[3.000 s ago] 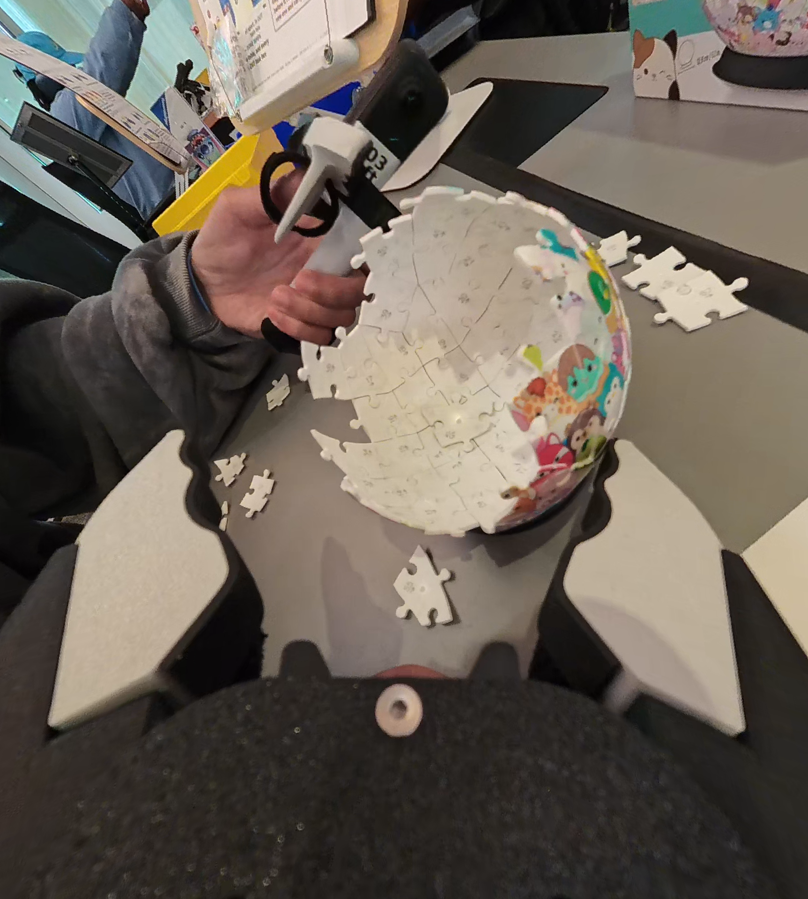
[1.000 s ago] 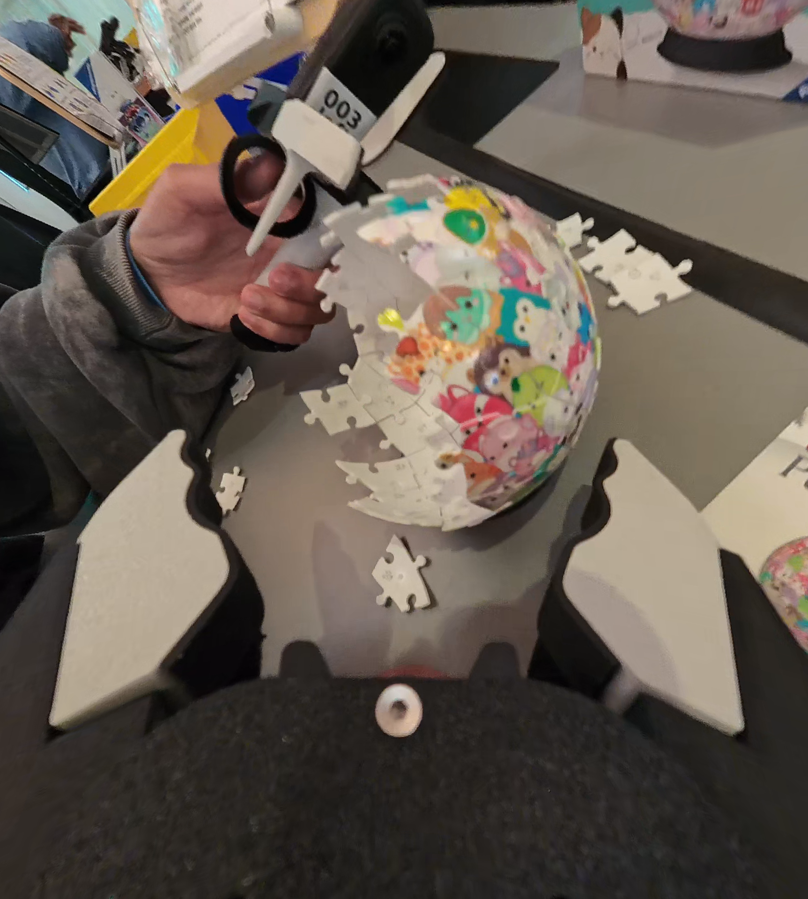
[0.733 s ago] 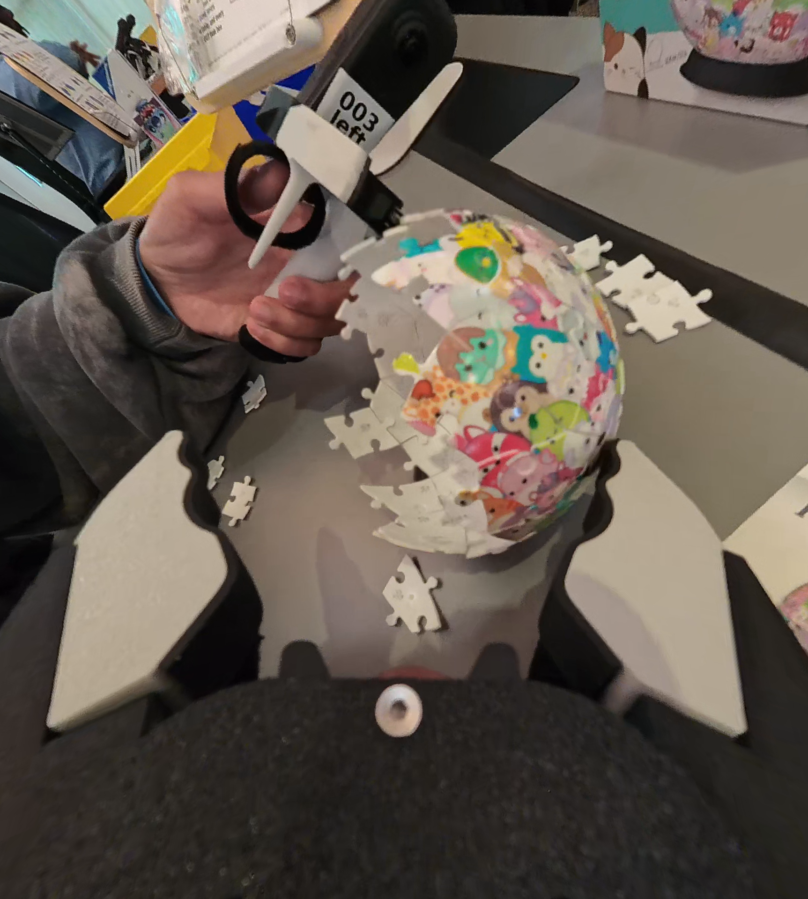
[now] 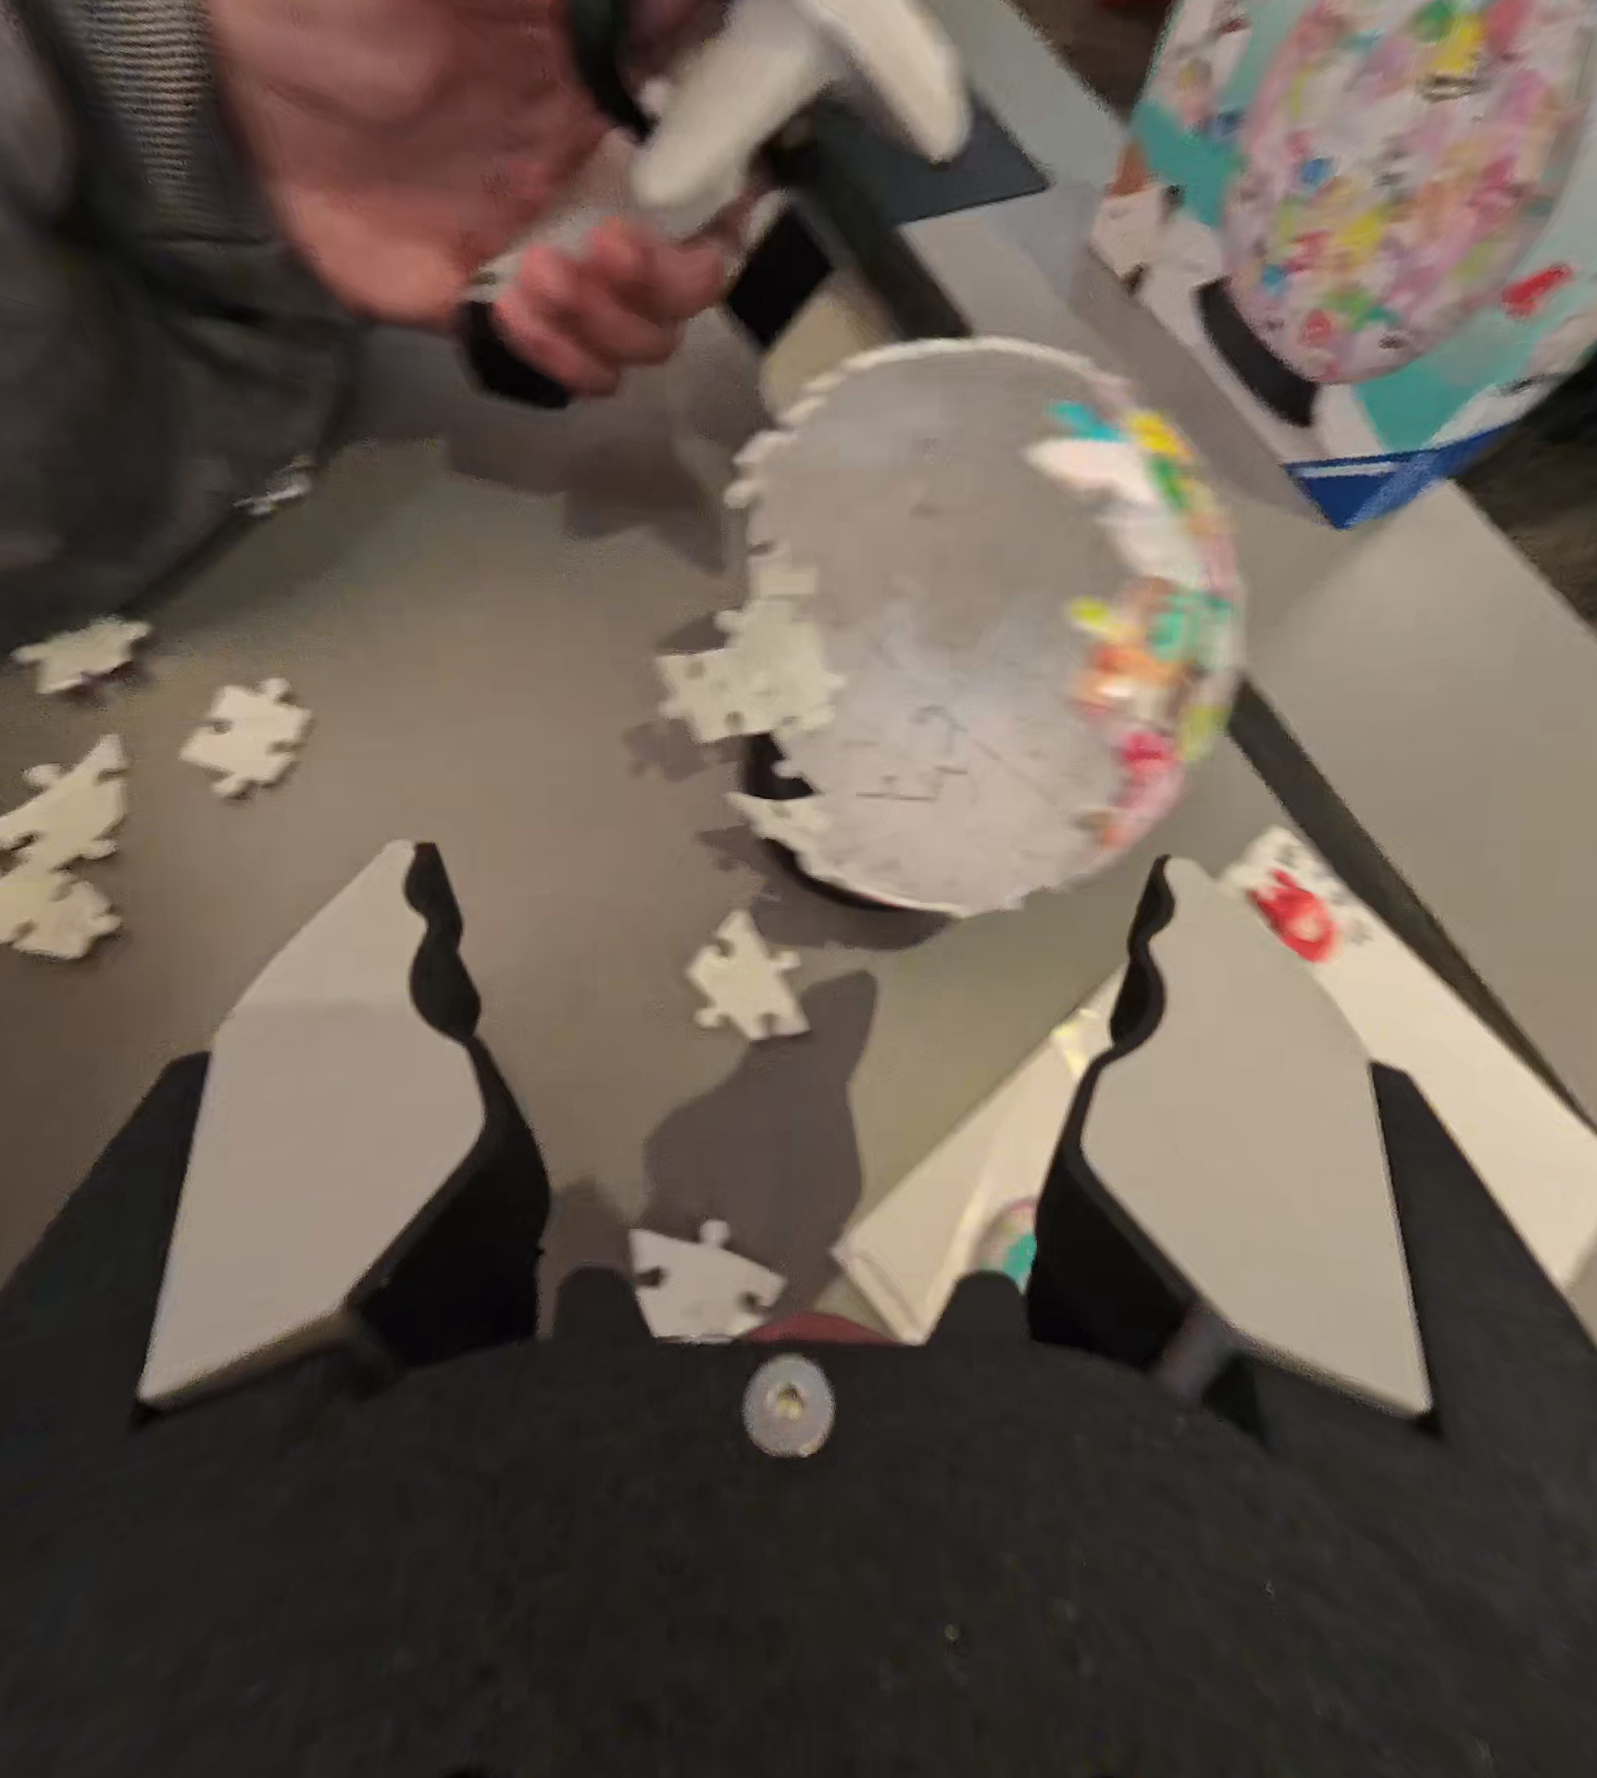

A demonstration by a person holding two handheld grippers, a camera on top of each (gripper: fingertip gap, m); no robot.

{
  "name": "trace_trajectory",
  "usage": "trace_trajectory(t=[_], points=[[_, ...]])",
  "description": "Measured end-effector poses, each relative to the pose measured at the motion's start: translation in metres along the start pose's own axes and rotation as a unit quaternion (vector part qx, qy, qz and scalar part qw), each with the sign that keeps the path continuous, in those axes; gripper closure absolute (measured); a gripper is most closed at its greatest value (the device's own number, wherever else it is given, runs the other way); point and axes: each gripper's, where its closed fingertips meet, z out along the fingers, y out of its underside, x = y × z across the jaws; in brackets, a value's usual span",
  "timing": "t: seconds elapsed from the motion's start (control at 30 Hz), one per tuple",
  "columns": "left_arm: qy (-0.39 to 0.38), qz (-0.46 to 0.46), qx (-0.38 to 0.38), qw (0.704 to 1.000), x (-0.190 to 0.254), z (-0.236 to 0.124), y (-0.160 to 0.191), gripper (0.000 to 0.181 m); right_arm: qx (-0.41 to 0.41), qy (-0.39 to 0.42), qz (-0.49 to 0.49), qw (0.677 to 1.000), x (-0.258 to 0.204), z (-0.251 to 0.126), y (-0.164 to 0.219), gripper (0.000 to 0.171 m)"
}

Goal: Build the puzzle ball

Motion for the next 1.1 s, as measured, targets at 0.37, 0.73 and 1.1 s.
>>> trace_trajectory(t=[0.37,0.73,1.1], points=[[0.086,0.049,0.086,0.991,0.005,-0.035,-0.013,0.086,-0.203,-0.036,-0.036,0.978,-0.033,0.084,0.025,0.037],[0.09,0.047,0.086,0.991,0.006,-0.034,-0.012,0.086,-0.345,-0.028,-0.13,0.929,-0.031,0.075,0.023,0.042],[0.085,0.049,0.093,0.991,0.005,-0.037,-0.013,0.086,-0.421,-0.035,-0.146,0.895,-0.019,0.086,0.042,0.057]])
